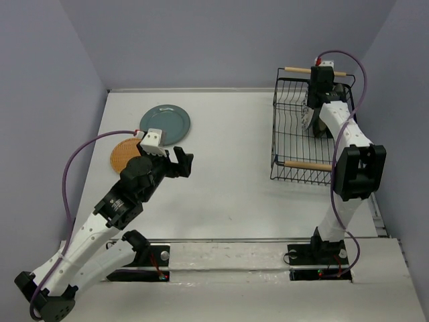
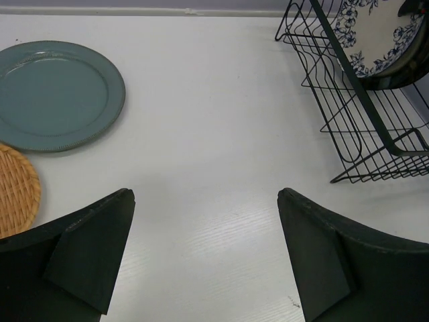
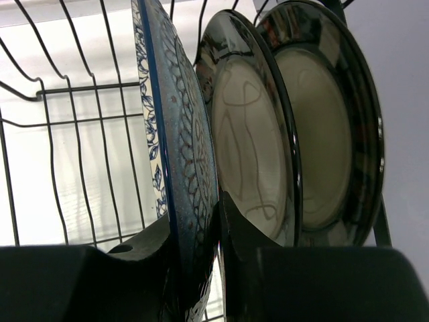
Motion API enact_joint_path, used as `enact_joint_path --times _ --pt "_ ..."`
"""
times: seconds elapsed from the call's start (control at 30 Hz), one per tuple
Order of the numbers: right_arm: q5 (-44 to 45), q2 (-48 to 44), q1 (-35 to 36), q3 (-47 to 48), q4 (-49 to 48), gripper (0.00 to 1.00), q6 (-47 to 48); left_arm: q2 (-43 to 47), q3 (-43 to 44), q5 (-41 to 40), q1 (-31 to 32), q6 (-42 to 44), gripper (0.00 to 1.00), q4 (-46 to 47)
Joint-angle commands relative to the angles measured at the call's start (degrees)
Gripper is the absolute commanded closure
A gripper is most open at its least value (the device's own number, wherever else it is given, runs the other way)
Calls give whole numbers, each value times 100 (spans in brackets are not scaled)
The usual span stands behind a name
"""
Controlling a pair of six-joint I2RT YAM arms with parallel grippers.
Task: Load the plates into the dish rack
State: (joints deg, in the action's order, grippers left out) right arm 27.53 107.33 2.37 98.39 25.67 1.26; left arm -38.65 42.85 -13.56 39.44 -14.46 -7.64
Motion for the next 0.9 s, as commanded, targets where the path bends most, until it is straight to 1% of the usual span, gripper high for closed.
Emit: enact_joint_path --times 0.0,0.23,0.53,0.87 --pt "156 -81 -44 84 -932 93 85 16 -5 -147 37 75 1 219" --pt "200 -221 -44 93 -1011 93 155 -19 -5 -155 37 84 1 219" --pt "385 -634 -44 14 -1231 93 322 -28 -5 -147 37 84 1 237" --pt "403 -424 -97 -215 -1275 93 419 -11 -14 -147 37 83 1 228"
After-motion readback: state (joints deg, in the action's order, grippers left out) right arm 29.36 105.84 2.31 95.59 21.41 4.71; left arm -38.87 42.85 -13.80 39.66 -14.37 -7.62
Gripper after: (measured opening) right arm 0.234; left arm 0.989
